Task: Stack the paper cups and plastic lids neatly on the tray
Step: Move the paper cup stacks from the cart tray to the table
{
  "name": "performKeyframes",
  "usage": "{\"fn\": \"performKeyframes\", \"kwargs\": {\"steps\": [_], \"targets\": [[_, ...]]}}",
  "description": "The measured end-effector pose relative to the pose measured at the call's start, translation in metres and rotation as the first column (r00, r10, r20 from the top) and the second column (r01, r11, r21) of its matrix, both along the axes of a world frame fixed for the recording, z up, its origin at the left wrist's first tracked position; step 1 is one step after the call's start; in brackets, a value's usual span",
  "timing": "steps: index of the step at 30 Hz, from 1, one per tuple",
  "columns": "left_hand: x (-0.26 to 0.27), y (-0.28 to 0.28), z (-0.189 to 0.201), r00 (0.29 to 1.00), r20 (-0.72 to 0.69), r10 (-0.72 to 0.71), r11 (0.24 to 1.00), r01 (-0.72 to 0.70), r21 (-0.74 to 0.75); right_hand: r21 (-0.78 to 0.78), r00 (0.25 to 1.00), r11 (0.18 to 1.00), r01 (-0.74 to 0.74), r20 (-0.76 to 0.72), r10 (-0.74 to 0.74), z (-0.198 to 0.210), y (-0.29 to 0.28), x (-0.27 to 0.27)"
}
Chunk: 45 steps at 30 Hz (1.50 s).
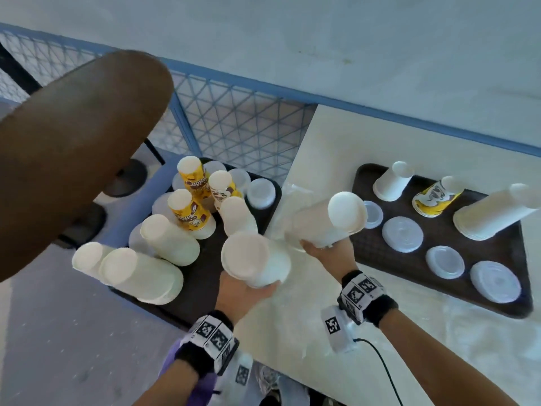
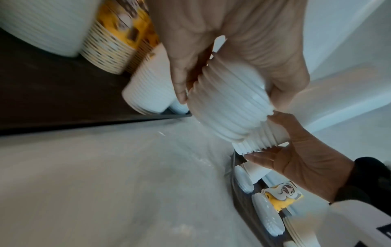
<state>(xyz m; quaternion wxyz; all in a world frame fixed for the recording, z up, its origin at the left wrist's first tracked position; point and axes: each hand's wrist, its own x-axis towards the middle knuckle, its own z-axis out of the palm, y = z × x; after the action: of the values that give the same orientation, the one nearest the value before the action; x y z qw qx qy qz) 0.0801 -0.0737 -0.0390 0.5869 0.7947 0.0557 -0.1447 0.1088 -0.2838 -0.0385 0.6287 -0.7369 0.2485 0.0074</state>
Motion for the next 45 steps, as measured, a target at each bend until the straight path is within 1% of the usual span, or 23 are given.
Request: {"fn": "performKeyframes", "kwargs": {"steps": [2,3,4,6,9,11,17,20,22,26,28,32,34,37,39,40,42,45], "targets": [[0.026,-0.035,0.012,0.998,0.055,-0.007,1.0,0.007,-0.007,-0.109,1.0,0.994,0.021,0.016,-0.02,0.004,-0.026,0.022],[0.039,-0.051,0.015,0.995,0.095,-0.01,1.0,0.011,-0.008,-0.133,0.999,0.99,0.035,0.028,-0.032,0.006,-0.037,0.035],[0.052,-0.067,0.015,0.994,0.106,-0.018,1.0,0.018,-0.005,-0.161,0.999,0.986,0.046,0.034,-0.041,0.009,-0.049,0.048],[0.08,-0.094,0.005,0.996,0.088,-0.022,1.0,0.02,0.023,-0.208,0.996,0.975,0.079,0.047,-0.071,0.014,-0.072,0.074],[0.12,-0.125,-0.007,0.999,0.036,0.027,0.998,-0.029,0.052,-0.211,0.993,0.97,0.118,0.045,-0.111,0.014,-0.095,0.11],[0.142,-0.143,-0.014,0.997,0.051,0.052,0.996,-0.055,0.07,-0.209,0.993,0.971,0.119,0.012,-0.12,0.009,-0.104,0.128],[0.183,-0.169,-0.025,0.988,0.018,0.155,0.981,-0.156,0.118,-0.218,0.987,0.974,0.069,-0.125,-0.098,-0.015,-0.113,0.164],[0.191,-0.176,-0.032,0.986,-0.005,0.17,0.978,-0.168,0.122,-0.209,0.982,0.975,0.079,-0.151,-0.112,-0.024,-0.114,0.175],[0.194,-0.179,-0.039,0.986,-0.008,0.166,0.978,-0.164,0.127,-0.229,0.981,0.97,0.082,-0.155,-0.119,-0.026,-0.113,0.179],[0.193,-0.176,-0.052,0.987,0.003,0.16,0.978,-0.159,0.138,-0.265,0.975,0.962,0.066,-0.188,-0.119,-0.032,-0.109,0.18],[0.192,-0.174,-0.056,0.989,0.023,0.148,0.982,-0.149,0.117,-0.271,0.975,0.961,0.059,-0.189,-0.114,-0.032,-0.109,0.18],[0.183,-0.166,-0.06,0.993,0.1,0.065,0.99,-0.077,0.122,-0.237,0.978,0.97,0.06,-0.179,-0.104,-0.034,-0.111,0.171],[0.17,-0.157,-0.059,0.989,0.145,0.032,0.991,-0.05,0.12,-0.232,0.979,0.968,0.091,-0.159,-0.13,-0.036,-0.11,0.155],[0.138,-0.14,-0.05,0.99,0.142,0.004,0.991,-0.023,0.133,-0.262,0.977,0.951,0.163,-0.091,-0.192,-0.041,-0.099,0.117],[0.113,-0.12,-0.045,0.988,0.155,-0.011,0.989,-0.012,0.147,-0.295,0.981,0.942,0.157,-0.064,-0.184,-0.045,-0.079,0.086],[0.101,-0.108,-0.044,0.984,0.175,-0.014,0.989,-0.012,0.149,-0.309,0.988,0.943,0.122,-0.057,-0.147,-0.047,-0.066,0.072],[0.077,-0.079,-0.042,0.983,0.186,-0.003,0.987,-0.027,0.157,-0.314,0.999,0.949,-0.004,-0.031,-0.006,-0.047,-0.032,0.049],[0.042,-0.03,-0.042,0.984,0.139,0.113,0.98,-0.133,0.146,-0.289,0.975,0.937,-0.197,0.045,0.219,-0.042,0.023,0.033]]}}
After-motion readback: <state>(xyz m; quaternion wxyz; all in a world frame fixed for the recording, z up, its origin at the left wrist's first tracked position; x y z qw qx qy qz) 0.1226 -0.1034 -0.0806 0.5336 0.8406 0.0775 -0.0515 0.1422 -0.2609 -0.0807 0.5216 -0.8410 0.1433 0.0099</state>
